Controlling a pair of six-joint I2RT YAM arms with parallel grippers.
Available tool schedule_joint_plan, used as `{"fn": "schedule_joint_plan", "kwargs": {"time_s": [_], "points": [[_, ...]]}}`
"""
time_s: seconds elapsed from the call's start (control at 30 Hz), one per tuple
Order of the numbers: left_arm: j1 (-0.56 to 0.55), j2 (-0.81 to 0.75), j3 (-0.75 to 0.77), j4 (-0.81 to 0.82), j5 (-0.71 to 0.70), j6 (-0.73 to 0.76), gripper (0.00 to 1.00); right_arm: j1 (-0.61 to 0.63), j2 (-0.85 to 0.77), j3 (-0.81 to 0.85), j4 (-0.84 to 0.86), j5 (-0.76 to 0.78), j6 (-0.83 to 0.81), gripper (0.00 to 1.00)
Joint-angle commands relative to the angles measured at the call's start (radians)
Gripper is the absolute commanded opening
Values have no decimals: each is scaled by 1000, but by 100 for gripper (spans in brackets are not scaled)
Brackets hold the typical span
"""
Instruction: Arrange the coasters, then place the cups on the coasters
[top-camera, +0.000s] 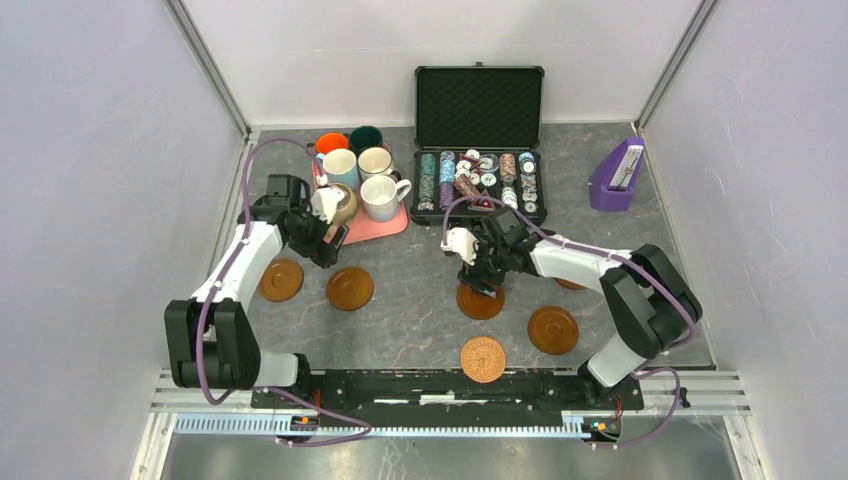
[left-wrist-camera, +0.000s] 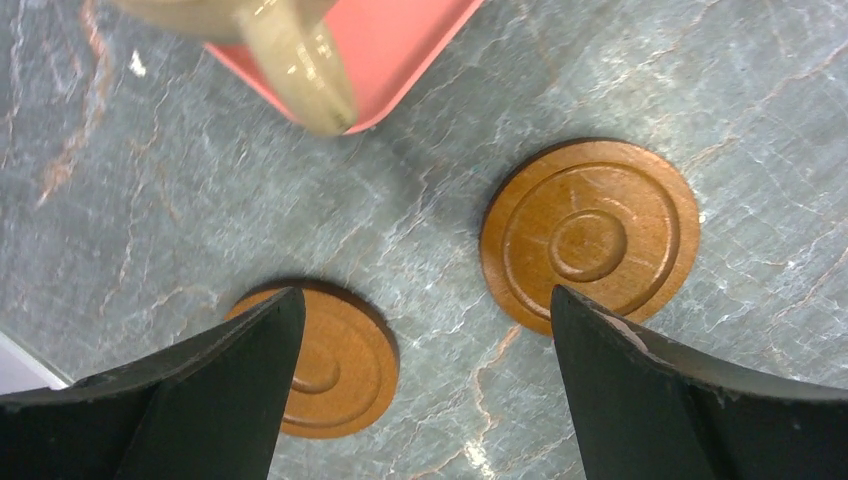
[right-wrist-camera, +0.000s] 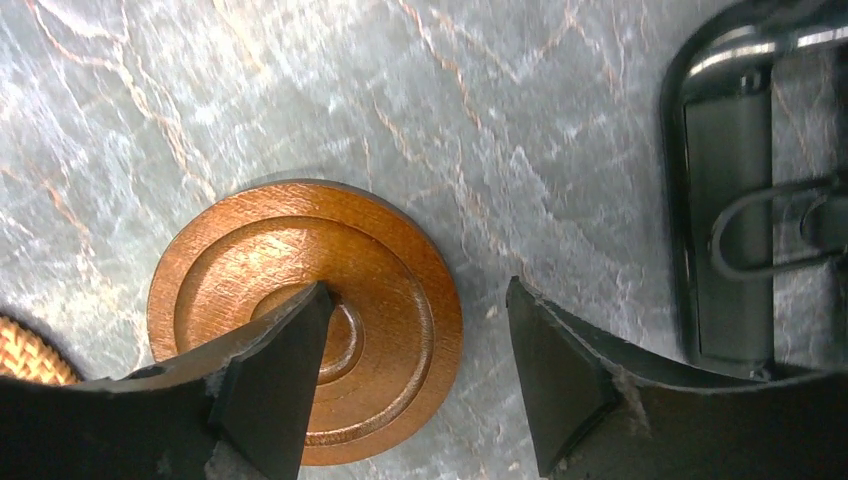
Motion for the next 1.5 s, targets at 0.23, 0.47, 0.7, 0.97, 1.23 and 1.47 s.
{"fn": "schedule_joint_plan", "kwargs": {"time_s": [0.23, 0.47, 0.7, 0.97, 1.23, 1.47], "points": [[153, -53, 55, -82, 40, -60, 98, 163, 242, 203, 125, 8, 103, 70], [200, -106, 34, -142, 24, -15, 99, 221, 362, 349, 156, 4, 155, 70], [203, -127, 0, -149, 21, -11, 99, 254, 411, 424, 154, -10, 163, 70], [203, -124, -2, -157, 41, -3, 99, 258, 437, 475, 151, -7, 176, 71], [166, -135, -86, -108, 116, 66, 86, 258, 424, 458, 141, -4, 170, 71], [105, -65, -143, 43, 51, -31, 84, 258, 408, 443, 147, -1, 172, 75]]}}
